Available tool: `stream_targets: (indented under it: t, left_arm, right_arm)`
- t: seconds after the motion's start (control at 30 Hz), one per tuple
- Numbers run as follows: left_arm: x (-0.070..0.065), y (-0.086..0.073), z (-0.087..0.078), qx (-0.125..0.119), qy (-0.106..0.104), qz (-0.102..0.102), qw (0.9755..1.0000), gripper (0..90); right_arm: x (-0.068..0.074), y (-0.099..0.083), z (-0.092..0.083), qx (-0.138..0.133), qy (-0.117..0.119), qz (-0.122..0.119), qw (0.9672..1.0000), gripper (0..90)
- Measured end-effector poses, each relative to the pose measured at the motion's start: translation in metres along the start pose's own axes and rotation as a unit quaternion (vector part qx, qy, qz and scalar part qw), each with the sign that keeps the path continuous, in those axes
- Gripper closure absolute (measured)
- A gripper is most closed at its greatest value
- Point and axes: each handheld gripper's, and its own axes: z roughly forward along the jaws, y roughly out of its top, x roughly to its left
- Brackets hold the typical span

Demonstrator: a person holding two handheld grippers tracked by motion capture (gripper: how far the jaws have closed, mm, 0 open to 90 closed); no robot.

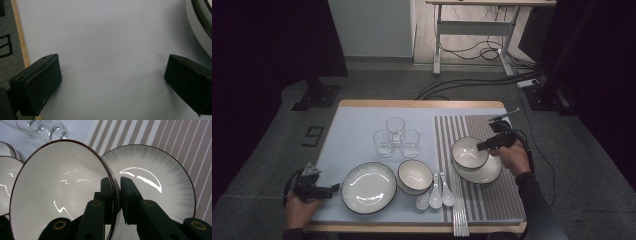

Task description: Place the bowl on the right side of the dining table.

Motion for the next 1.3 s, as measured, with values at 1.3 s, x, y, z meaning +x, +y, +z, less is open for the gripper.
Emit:
stream_targets:
  t: [1.3]
  left_arm:
    - [0.000,0.000,0.000,0.000,0.000,0.000,1.0000,0.9]
  right_arm:
    - [-0.043,-0.031,0.037,0.015,-0.015,0.029,0.9994,80.7]
